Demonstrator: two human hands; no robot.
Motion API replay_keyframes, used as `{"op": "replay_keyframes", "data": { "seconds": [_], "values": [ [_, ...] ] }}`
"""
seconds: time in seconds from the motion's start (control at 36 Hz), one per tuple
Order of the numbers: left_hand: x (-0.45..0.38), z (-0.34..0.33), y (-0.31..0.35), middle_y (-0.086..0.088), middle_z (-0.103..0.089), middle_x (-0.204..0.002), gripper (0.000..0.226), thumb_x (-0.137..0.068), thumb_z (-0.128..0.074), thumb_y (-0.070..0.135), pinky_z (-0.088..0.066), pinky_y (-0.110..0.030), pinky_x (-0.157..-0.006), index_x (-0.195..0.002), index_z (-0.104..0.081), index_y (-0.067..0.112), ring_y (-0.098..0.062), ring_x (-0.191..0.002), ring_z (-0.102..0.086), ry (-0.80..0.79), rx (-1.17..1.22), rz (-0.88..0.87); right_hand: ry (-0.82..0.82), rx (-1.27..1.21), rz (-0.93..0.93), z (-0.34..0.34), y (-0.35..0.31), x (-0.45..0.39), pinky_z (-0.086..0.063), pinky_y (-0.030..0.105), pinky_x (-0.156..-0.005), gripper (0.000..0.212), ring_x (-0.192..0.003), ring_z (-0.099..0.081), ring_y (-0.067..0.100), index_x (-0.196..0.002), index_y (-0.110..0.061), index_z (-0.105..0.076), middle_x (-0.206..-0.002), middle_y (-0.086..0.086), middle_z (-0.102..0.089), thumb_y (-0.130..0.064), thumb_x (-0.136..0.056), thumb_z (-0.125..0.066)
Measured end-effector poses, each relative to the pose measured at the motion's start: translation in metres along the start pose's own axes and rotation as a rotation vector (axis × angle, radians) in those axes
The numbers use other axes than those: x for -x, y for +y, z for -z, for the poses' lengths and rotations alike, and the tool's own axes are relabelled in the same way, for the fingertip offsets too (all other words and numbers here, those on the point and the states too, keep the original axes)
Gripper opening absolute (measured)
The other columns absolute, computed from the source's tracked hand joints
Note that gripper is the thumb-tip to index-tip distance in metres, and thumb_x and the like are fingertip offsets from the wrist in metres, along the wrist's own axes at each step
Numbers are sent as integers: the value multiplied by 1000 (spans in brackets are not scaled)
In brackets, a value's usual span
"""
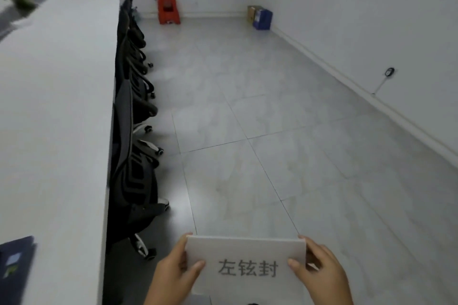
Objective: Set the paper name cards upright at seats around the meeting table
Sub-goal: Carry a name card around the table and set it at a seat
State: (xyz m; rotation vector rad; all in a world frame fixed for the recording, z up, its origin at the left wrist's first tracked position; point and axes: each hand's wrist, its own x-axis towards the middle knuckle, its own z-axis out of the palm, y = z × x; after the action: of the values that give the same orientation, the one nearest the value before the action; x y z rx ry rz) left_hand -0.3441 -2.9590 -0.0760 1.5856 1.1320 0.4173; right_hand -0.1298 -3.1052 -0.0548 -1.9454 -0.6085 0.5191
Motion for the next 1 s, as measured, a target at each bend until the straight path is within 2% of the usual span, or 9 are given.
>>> {"op": "replay_keyframes", "data": {
  "seconds": [0.08,0.19,0.33,0.39,0.47,0.56,0.69,0.92,1.0],
  "values": [
    [-43,11,-2,-14,-67,-101,52,-72,-70,7,-42,3,-66,-118,-52,20,16,-72,-60,57,18,48,-105,15,6,-24,-14,-57,-43,-1,-52,44,-67,-58,-10,-97,-10,-67,-80,9,-55,14,-61,-72],
    [-106,26,9,-10,-65,-99,56,-74,-68,4,-43,4,-64,-124,-46,13,19,-70,-58,174,78,82,-244,7,76,-67,-41,-147,-46,1,-58,44,-70,-59,-9,-94,-19,-58,-85,12,-56,10,-64,-72],
    [-179,41,46,38,-63,-65,73,-72,-66,-1,-41,4,-61,-79,-50,69,24,-67,-55,416,177,76,-392,-22,178,-120,-80,-252,-46,1,-59,45,-70,-59,-7,-96,-16,-60,-85,3,-57,11,-63,-72],
    [-206,47,63,22,-70,-66,75,-71,-66,-2,-41,5,-60,-72,-50,71,25,-66,-55,490,208,100,-424,-22,194,-134,-96,-286,-46,0,-57,46,-70,-58,-6,-95,-16,-61,-85,3,-57,13,-61,-72],
    [-249,54,78,1,-66,-87,54,-70,-68,-1,-40,6,-59,-98,-54,44,26,-67,-54,512,203,123,-487,-42,203,-152,-117,-339,-46,0,-55,46,-68,-58,-7,-94,-16,-60,-86,4,-58,14,-61,-71],
    [-291,63,83,12,-61,-90,53,-72,-69,2,-41,5,-61,-117,-50,22,26,-72,-54,524,220,160,-574,-19,210,-175,-140,-390,-45,0,-56,45,-70,-61,5,-95,-18,-58,-87,5,-58,11,-64,-71],
    [-353,94,104,18,-65,-79,53,-68,-71,-1,-43,3,-59,-116,-55,15,19,-67,-58,650,214,166,-676,-26,242,-228,-187,-462,-47,1,-57,41,-74,-59,9,-96,-18,-59,-88,1,-58,9,-67,-70],
    [-470,190,122,13,-71,-68,49,-69,-72,2,-47,-1,-61,-106,-54,30,11,-75,-63,784,265,90,-710,-60,312,-350,-262,-553,-47,2,-57,40,-79,-57,14,-96,-20,-59,-89,-1,-58,8,-69,-68],
    [-505,234,134,33,-67,-69,49,-68,-74,7,-46,-2,-58,-93,-56,44,9,-71,-63,851,266,73,-730,-76,328,-397,-297,-579,-48,2,-60,42,-79,-57,15,-96,-21,-59,-89,1,-58,8,-68,-69]
  ]
}}
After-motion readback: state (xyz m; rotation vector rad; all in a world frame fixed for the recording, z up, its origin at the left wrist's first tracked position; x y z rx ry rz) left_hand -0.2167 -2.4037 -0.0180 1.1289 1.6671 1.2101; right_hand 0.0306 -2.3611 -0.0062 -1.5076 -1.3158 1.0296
